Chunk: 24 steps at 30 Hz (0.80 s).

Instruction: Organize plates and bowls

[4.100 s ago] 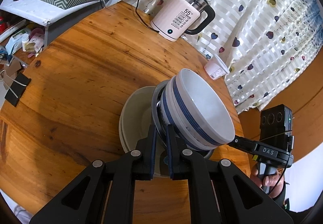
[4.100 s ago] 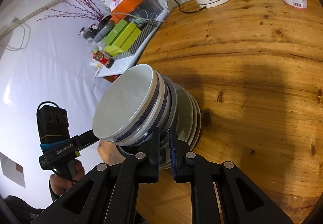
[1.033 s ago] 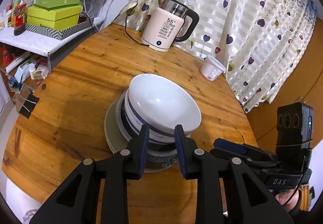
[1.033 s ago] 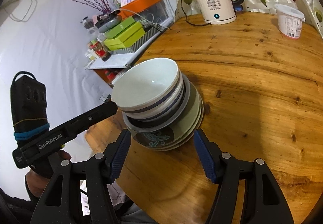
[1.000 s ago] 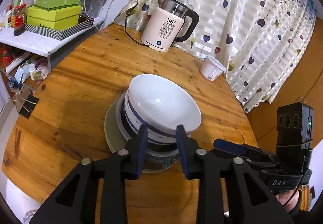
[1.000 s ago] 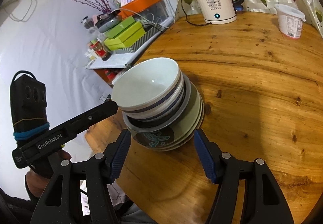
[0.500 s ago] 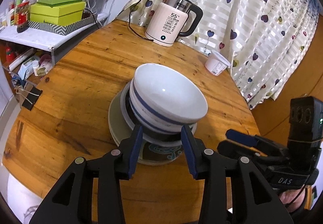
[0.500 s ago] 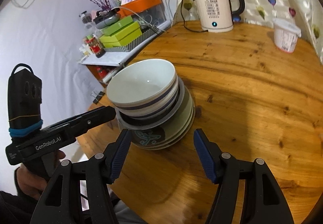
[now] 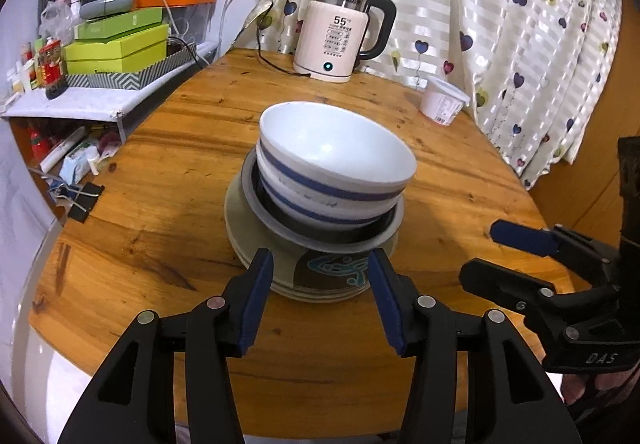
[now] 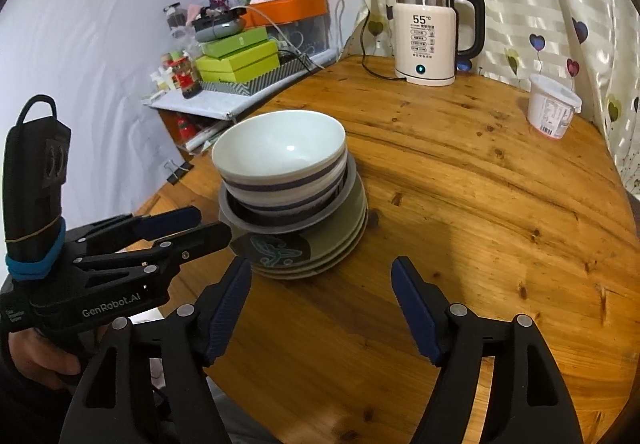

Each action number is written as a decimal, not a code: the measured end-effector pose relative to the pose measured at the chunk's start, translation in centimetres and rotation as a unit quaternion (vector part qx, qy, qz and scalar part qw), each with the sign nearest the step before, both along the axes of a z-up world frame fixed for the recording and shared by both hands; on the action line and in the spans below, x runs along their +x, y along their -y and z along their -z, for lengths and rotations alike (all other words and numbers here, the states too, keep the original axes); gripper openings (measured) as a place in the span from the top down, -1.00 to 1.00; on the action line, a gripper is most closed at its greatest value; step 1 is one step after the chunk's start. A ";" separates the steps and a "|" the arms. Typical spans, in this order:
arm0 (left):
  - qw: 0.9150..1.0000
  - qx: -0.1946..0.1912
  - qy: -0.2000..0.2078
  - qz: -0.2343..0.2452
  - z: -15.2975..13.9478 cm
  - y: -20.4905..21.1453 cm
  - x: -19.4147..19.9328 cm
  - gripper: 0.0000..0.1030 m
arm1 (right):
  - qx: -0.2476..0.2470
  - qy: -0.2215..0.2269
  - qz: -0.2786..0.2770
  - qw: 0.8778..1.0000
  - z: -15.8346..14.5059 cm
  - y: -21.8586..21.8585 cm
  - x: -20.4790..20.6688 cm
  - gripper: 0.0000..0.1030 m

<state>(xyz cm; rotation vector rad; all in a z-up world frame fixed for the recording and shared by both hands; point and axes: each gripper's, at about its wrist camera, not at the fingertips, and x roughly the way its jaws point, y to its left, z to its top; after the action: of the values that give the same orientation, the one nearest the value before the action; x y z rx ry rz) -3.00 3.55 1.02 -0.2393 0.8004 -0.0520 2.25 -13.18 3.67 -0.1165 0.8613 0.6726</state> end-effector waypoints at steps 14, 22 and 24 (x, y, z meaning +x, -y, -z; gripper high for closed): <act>0.999 0.010 -0.010 -0.034 0.9 -0.3 -0.4 0.02 | -0.002 -0.006 -0.017 1.000 0.7 -0.6 -0.6 -0.51; 0.999 0.034 -0.011 -0.037 1.0 0.2 -0.3 0.02 | -0.009 -0.004 -0.026 1.000 0.8 -1.5 -0.6 -0.52; 0.998 0.043 -0.012 -0.040 1.1 0.3 -0.3 0.02 | -0.011 -0.004 -0.028 1.000 0.9 -1.6 -0.6 -0.52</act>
<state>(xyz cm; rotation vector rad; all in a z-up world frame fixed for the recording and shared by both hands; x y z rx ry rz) -3.33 3.25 -0.04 -0.1905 0.8152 0.0606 1.66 -11.56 2.79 -0.1581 0.8763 0.7157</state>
